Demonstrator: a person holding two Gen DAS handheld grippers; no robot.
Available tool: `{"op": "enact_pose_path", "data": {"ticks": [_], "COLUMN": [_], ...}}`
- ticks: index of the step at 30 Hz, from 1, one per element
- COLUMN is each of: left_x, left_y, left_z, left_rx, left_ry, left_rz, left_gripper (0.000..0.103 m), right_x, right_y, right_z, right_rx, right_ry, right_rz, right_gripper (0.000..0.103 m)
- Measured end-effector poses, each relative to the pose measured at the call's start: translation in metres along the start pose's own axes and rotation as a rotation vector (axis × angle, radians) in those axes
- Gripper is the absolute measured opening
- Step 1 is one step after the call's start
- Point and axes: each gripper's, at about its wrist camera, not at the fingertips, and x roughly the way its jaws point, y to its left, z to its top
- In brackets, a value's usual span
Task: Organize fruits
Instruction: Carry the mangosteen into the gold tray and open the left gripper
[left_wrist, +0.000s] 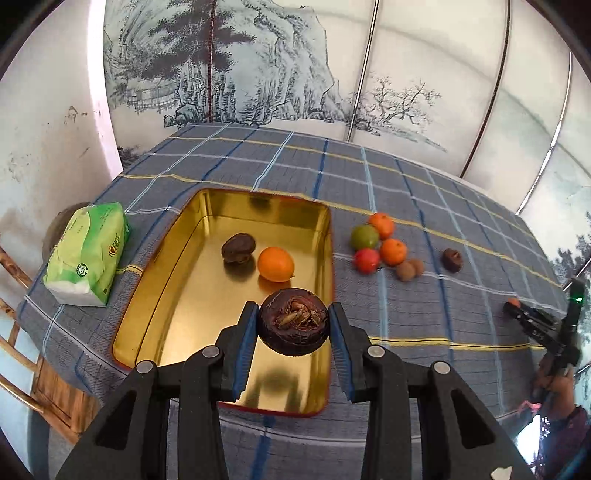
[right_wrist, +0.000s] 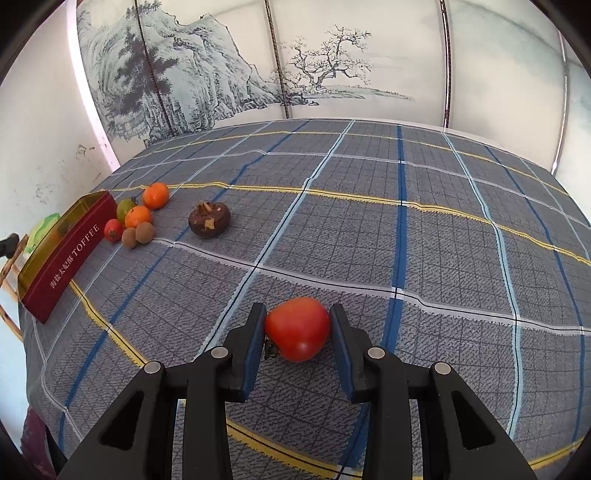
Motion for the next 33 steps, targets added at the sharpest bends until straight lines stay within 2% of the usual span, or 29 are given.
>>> {"op": "enact_pose_path", "data": {"ticks": [15, 33], "left_x": [0.039, 0.057], "left_y": [0.001, 0.003], "left_z": [-0.01, -0.013], "left_rx": [0.051, 0.058], "left_ry": [0.024, 0.037], "left_rz": [0.054, 0.056], "left_gripper": [0.034, 0.034], "right_x": [0.003, 0.004], "right_y": [0.0, -0.001], "right_z": [-0.001, -0.001], "right_rx": [-0.001, -0.003], "right_ry": [0.009, 0.01], "right_rz": [-0.007, -0.008], "right_gripper": [0.036, 0.036]}}
